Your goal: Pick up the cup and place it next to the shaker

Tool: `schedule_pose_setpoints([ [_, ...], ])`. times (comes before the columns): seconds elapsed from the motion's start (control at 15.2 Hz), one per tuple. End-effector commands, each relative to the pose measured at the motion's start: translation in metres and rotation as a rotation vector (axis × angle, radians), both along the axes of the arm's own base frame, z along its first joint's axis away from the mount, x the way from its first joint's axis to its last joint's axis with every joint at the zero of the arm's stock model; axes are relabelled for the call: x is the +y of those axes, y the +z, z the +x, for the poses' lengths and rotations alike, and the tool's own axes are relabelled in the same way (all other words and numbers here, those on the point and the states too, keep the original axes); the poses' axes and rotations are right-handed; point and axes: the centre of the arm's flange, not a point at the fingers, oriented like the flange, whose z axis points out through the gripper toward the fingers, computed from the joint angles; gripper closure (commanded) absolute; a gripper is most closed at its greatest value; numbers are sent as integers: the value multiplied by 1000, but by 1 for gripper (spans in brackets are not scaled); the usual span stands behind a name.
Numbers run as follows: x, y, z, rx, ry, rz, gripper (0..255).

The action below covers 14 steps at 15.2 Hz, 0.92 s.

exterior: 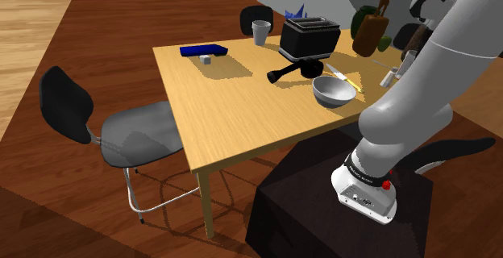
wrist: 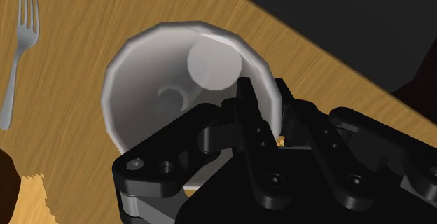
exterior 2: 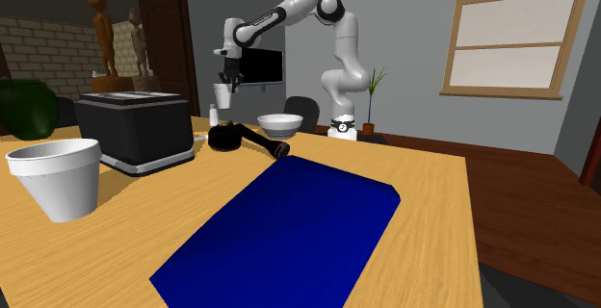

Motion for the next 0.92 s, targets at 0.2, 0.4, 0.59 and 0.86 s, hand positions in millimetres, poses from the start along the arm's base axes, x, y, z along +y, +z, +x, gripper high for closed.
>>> schedule_pose_setpoints([
  [0.2, 0, -27, 0, 0, 0, -1, 255],
  [0.4, 0, -43, 0, 0, 0, -1, 255],
  [0.59, 0, -58, 0, 0, 0, -1, 255],
  [0.86, 0, -70, 0, 0, 0, -1, 255],
])
